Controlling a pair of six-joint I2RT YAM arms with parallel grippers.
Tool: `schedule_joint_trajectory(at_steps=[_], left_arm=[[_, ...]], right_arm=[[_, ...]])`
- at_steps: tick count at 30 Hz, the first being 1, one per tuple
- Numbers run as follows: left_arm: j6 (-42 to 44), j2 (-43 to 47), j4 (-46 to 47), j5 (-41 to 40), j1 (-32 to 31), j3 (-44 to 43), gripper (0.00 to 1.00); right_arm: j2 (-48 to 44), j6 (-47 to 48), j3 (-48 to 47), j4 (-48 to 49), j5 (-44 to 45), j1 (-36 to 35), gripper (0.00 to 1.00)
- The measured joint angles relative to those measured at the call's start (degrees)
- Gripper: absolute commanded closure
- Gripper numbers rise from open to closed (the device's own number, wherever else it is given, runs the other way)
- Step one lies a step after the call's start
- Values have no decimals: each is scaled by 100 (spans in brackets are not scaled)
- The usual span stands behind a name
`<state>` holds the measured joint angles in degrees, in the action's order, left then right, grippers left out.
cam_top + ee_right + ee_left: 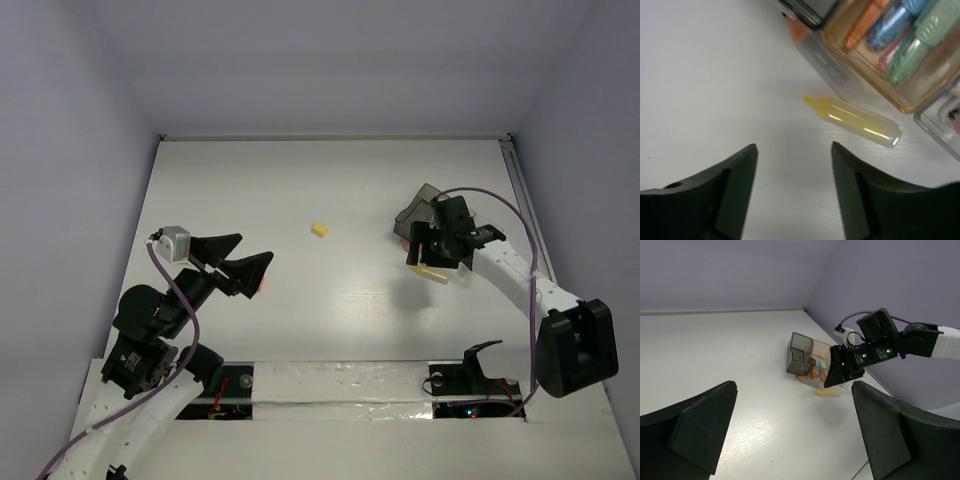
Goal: Sort the stationery into containers
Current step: Move the pen to the center of the board.
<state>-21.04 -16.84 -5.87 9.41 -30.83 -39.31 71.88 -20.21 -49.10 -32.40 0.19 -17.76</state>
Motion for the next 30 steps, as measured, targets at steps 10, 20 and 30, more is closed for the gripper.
schedule_joint_trajectory(at_steps=[10,20,30], left_arm=[[0,0,0,0,2,0,1],[2,0,0,0,2,0,1],[2,-61,2,9,0,0,1]], right_arm=[[999,188,-498,-625,162,4,9],[1777,323,-796,-575,337,-42,0],[1814,-492,-387,160,1327,-675,0]])
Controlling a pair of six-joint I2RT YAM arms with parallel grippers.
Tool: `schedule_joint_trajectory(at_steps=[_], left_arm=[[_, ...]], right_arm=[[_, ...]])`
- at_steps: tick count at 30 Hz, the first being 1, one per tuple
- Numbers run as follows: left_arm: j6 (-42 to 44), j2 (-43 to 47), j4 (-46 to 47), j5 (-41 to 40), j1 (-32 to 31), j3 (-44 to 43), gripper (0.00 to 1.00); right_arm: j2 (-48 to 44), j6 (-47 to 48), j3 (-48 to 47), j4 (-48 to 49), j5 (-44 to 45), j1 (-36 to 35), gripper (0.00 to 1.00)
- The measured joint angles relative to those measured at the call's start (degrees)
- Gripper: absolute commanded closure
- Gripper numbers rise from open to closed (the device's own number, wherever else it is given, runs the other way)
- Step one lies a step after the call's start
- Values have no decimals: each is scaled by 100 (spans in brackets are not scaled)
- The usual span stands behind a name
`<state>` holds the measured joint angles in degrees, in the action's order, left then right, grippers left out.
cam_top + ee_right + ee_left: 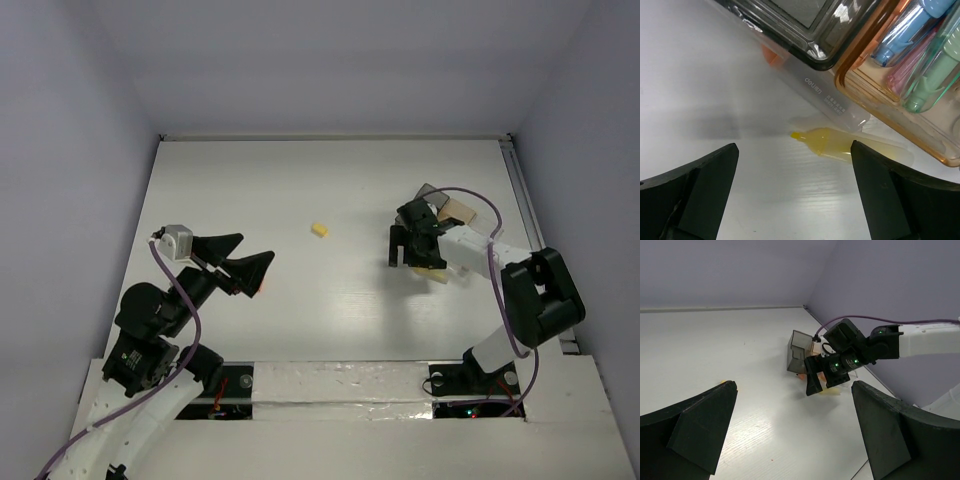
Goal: Sort the stationery into containers
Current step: Move the pen to the center of the board.
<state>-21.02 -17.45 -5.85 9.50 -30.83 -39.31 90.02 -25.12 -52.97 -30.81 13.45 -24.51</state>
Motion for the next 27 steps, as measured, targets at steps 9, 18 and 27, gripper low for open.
schedule_joint_trajectory(at_steps=[9,18,27], left_arm=[[0,-7,0,9,2,0,1],[0,-7,0,15,2,0,1],[0,-7,0,17,0,0,1]], right_arm=[[52,-476,136,487,87,-175,0],[319,-1110,17,1198,-308,-1333,0],[343,-1209,-505,1320,693,-1482,0]])
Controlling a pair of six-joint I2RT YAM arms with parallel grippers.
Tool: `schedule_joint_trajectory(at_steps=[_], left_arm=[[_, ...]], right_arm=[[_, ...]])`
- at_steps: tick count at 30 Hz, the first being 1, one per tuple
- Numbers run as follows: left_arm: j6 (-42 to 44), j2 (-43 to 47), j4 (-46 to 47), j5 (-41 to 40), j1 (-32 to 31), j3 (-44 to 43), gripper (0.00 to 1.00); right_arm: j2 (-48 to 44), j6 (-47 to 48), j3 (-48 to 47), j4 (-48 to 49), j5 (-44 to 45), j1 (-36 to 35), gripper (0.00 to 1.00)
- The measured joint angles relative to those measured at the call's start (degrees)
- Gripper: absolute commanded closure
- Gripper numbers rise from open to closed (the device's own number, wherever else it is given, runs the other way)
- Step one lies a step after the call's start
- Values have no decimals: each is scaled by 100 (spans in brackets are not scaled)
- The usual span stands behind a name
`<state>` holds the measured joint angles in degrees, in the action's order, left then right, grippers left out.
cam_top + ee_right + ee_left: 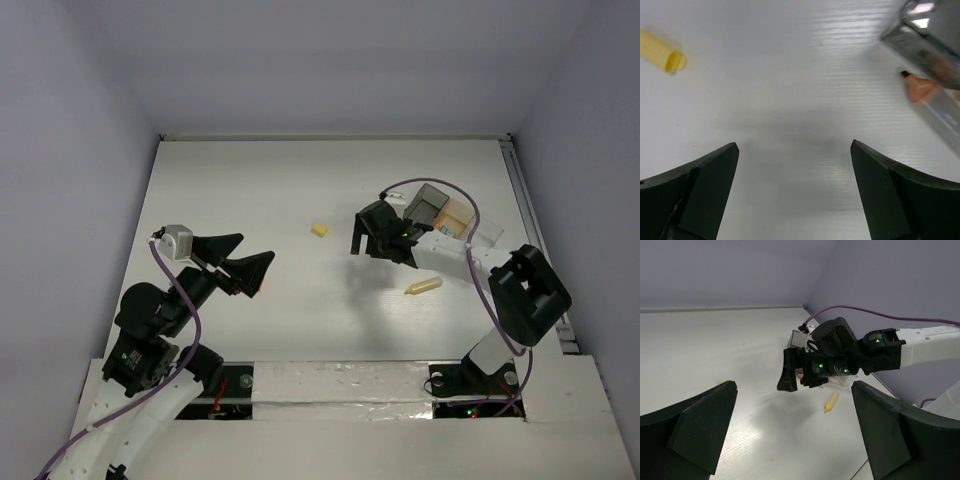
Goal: Sort the stationery into containers
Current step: Move the pen to the center of the board.
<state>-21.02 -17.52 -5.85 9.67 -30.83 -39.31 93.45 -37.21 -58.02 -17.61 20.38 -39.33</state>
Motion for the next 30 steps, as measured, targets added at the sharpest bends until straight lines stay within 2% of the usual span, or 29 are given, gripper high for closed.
schedule_joint_trajectory(at_steps=[7,17,30], left_arm=[[2,0,-2,0,-50,0,1],[4,0,0,0,-63,0,1],[17,-2,-2,0,-61,0,1]], right_arm=[[-564,-214,728,-39,861,321,0],[-612,-553,1060,20,1707,420,0],[-313,-737,1126,304,2046,697,0]])
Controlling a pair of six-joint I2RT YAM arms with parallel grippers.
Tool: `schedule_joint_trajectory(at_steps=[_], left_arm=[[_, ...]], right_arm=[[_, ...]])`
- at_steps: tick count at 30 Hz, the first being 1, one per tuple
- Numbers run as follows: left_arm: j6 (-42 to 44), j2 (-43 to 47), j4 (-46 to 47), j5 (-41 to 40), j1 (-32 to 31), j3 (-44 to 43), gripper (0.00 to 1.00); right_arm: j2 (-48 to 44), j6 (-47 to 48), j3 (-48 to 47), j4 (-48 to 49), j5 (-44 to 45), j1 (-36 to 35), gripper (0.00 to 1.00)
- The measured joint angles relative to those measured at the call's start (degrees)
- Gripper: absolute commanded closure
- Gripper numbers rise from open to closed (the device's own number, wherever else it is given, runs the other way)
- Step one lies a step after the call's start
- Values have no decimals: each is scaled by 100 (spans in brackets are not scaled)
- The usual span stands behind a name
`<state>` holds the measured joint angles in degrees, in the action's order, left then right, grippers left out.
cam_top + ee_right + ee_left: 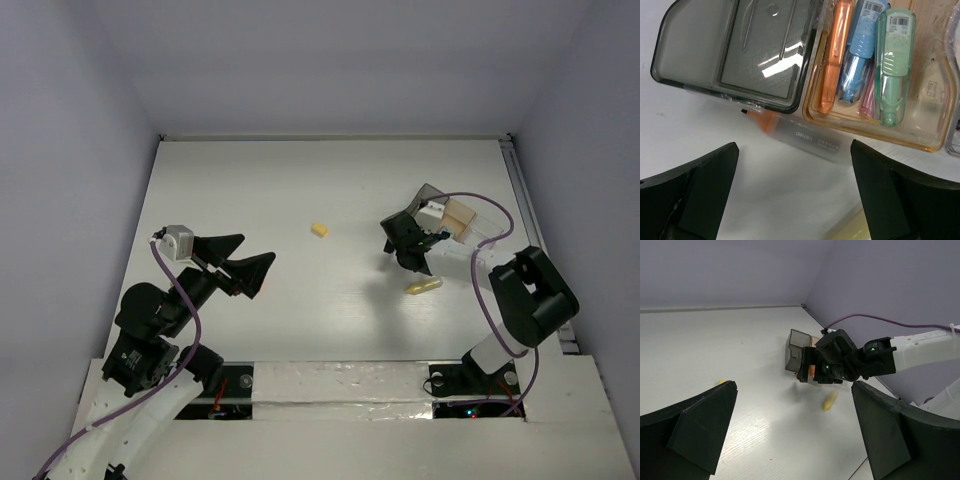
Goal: Sort the stationery into containers
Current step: Move the pen to the center of the board, then pick up the pen from the center of the board.
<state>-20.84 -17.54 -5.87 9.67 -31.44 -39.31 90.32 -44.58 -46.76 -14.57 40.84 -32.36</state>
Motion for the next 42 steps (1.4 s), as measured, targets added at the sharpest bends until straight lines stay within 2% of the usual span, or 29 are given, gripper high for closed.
schedule_joint_trajectory(at_steps=[9,13,21,25,30,34,38,42], left_arm=[[0,-13,0,-2,-2,0,1],[0,-37,0,-2,0,0,1],[0,-39,0,-2,-2,0,1],[0,-39,0,-2,-2,0,1],[0,-42,0,0,0,0,1],[0,-24,-2,2,-72,0,1],[0,164,-22,13,-151,9,1],[0,385,-15,15,-221,9,1]], right_arm=[[422,361,44,807,-289,79,0],[686,450,-46,1300,-625,-227,0],[1829,452,-1661,1670,-1488,-905,0],[1790,492,-1799,1624,-1615,-922,0],[776,378,-1169,1215,-1349,-918,3],[-455,-138,-164,592,-1045,-857,17],[-1469,-857,608,-516,-844,-723,18],[-2337,-1451,920,-1598,-874,-509,17]])
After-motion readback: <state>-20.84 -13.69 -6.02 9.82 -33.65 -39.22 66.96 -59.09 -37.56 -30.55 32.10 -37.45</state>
